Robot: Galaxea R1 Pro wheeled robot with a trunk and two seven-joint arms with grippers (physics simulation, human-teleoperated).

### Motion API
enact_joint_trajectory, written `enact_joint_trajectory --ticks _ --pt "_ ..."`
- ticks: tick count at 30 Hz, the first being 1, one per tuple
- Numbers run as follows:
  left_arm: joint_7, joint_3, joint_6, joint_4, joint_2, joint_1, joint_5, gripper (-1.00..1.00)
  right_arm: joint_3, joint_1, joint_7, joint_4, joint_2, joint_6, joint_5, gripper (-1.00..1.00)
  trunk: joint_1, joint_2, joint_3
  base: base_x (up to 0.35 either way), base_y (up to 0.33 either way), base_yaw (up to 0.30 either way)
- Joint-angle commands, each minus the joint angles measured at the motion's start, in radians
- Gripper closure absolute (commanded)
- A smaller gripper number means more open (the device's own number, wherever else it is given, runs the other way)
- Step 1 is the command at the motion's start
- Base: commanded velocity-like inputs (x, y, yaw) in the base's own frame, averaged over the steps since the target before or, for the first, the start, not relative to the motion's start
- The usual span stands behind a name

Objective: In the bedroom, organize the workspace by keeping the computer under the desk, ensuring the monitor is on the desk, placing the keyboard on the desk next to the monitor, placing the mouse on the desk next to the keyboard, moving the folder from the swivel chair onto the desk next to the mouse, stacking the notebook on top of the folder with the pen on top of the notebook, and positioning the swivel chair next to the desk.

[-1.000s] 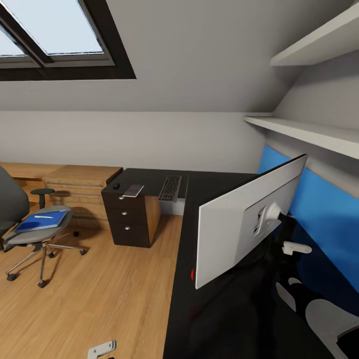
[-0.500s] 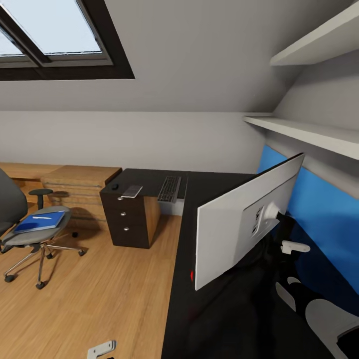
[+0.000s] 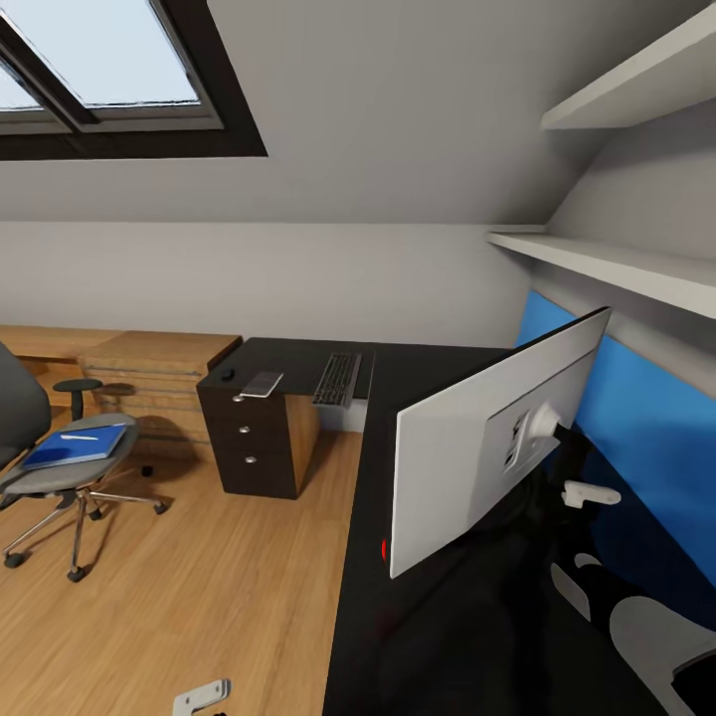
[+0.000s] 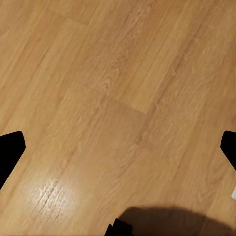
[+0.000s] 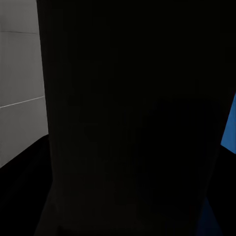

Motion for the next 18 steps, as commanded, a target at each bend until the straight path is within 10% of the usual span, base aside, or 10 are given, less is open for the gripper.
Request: enact_joint_trajectory --ticks 1,13,14,18 --pt "0.009 -0.007 0.004 -0.002 0.002 -0.001 0.003 -1.00 0.042 0.000 -0.012 0.008 -0.001 -0.009 -0.034 1.00 0.000 0.000 -0.001 0.024 0.000 0.000" --pt "0.010 -0.007 0.005 -0.002 0.002 -0.001 0.003 -1.00 0.041 0.000 -0.011 0.009 -0.001 -0.006 -0.034 1.00 0.000 0.000 -0.001 0.004 0.000 0.000" --pt "0.010 -0.007 0.005 -0.002 0.002 -0.001 0.003 -1.00 0.041 0.000 -0.012 0.009 -0.001 -0.005 -0.034 -1.00 0.000 0.000 -0.001 0.000 0.000 0.000" --pt "0.010 -0.007 0.004 -0.002 0.002 -0.001 0.003 -1.00 0.042 0.000 -0.011 0.008 -0.001 -0.004 -0.034 -1.00 0.000 0.000 -0.001 0.000 0.000 0.000"
